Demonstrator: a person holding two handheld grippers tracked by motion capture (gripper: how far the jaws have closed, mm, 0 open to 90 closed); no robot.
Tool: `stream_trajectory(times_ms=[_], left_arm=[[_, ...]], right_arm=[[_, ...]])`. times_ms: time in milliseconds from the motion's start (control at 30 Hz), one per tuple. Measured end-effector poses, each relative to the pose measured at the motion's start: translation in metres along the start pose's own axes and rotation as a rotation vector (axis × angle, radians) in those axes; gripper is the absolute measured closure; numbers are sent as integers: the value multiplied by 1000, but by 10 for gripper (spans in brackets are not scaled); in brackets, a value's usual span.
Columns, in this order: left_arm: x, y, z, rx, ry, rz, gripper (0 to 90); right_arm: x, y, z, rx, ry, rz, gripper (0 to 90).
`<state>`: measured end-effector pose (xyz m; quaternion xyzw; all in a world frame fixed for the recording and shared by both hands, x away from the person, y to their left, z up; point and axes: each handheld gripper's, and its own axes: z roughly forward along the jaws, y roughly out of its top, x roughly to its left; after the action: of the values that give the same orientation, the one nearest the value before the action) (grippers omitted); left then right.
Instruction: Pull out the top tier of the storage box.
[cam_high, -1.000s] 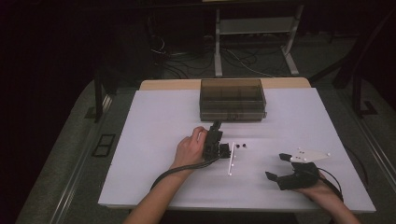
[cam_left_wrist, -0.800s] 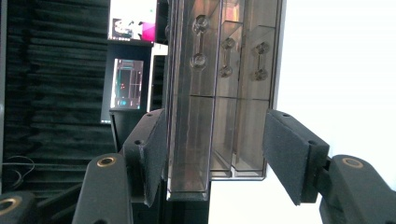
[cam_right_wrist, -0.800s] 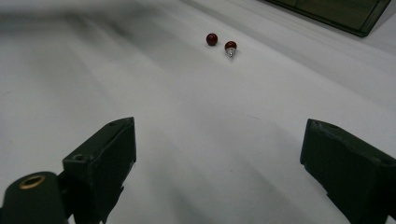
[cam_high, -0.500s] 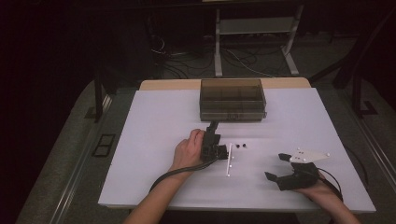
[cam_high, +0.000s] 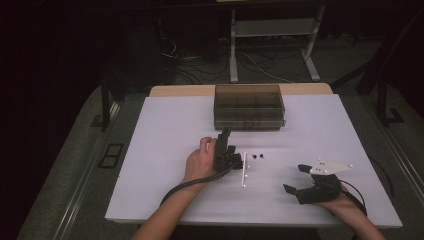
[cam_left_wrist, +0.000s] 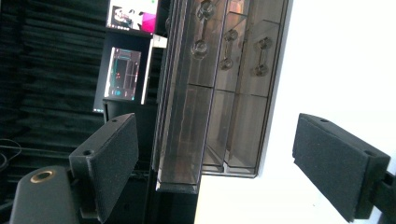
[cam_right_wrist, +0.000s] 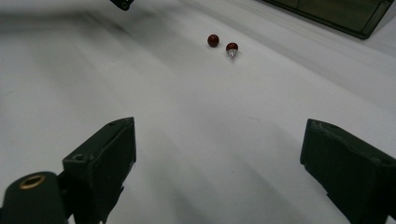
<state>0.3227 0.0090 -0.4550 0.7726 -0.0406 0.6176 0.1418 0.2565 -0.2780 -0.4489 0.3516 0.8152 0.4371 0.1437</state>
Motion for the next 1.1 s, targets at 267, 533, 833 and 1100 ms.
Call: stream_trajectory(times_ms=[267,533,833,1100], left_arm=[[0,1,-1,-17,-9,-18,88],[5,1,1,-33,-26,-104,0],[10,-2,2,-32,-90,-187,0],[12,-3,3,-42,-139,-268,0]], right_arm=[[-1,0,0,0,-1,-4,100],[0,0,0,0,0,-1,99],[0,0,0,-1,-1,-4,99],[0,0,0,1,-1,-4,100]])
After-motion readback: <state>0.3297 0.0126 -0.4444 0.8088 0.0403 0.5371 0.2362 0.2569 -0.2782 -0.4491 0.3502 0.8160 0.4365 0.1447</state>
